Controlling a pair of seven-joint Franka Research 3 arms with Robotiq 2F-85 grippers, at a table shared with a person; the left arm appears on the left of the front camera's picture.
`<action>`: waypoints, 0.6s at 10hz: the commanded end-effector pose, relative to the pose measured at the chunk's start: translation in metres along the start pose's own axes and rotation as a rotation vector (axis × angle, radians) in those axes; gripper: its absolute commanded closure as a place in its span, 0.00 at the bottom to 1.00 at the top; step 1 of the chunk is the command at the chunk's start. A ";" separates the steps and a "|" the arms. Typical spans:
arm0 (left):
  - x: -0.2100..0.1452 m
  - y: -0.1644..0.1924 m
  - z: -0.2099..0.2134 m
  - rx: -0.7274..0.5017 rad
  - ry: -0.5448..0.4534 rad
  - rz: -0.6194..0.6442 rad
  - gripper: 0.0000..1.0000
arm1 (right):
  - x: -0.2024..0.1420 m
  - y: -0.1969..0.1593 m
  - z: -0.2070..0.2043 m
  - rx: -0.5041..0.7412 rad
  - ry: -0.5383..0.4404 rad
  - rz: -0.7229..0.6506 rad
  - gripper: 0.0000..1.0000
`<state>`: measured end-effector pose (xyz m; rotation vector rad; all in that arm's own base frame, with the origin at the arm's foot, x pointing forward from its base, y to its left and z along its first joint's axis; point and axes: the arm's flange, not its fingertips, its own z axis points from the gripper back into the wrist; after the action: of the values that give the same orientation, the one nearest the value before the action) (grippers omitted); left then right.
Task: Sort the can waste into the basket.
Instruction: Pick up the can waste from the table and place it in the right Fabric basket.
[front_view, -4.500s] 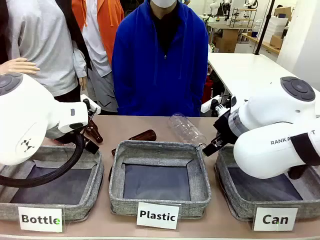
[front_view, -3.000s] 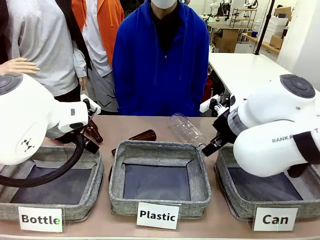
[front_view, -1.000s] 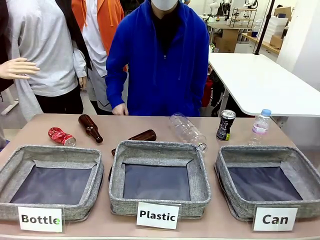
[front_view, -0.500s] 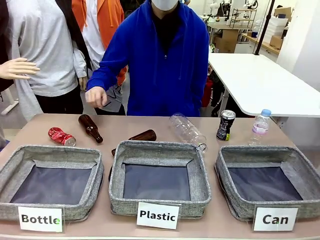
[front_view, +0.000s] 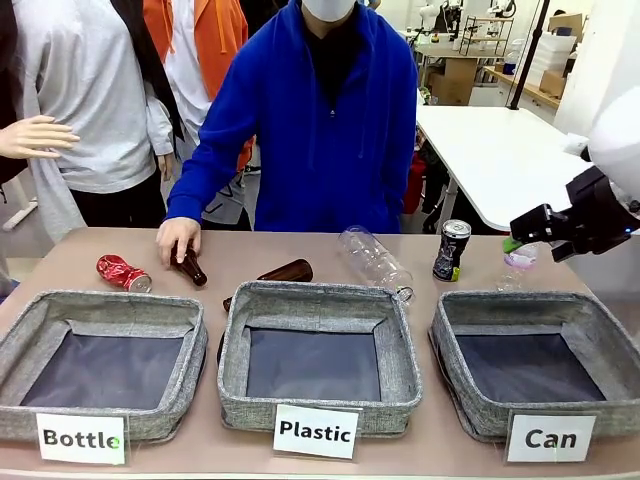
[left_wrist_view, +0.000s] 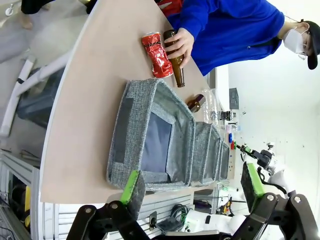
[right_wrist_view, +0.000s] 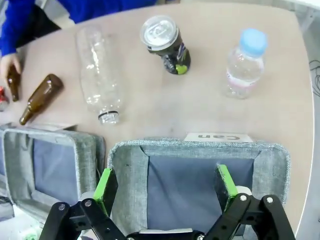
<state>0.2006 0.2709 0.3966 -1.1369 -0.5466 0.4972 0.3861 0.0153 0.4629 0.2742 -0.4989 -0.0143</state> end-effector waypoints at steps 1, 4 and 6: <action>-0.001 -0.001 0.003 -0.012 0.004 -0.022 0.00 | 0.001 -0.010 0.014 0.014 -0.019 -0.012 0.00; -0.001 -0.001 0.003 -0.012 0.004 -0.022 0.00 | 0.009 0.002 -0.023 0.036 -0.037 0.049 0.00; -0.001 -0.001 0.003 -0.012 0.004 -0.022 0.00 | 0.018 0.011 -0.054 0.045 -0.039 0.113 0.00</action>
<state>0.2002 0.2711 0.3969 -1.1369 -0.5474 0.4972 0.4082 0.0339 0.4393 0.2661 -0.5263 0.0704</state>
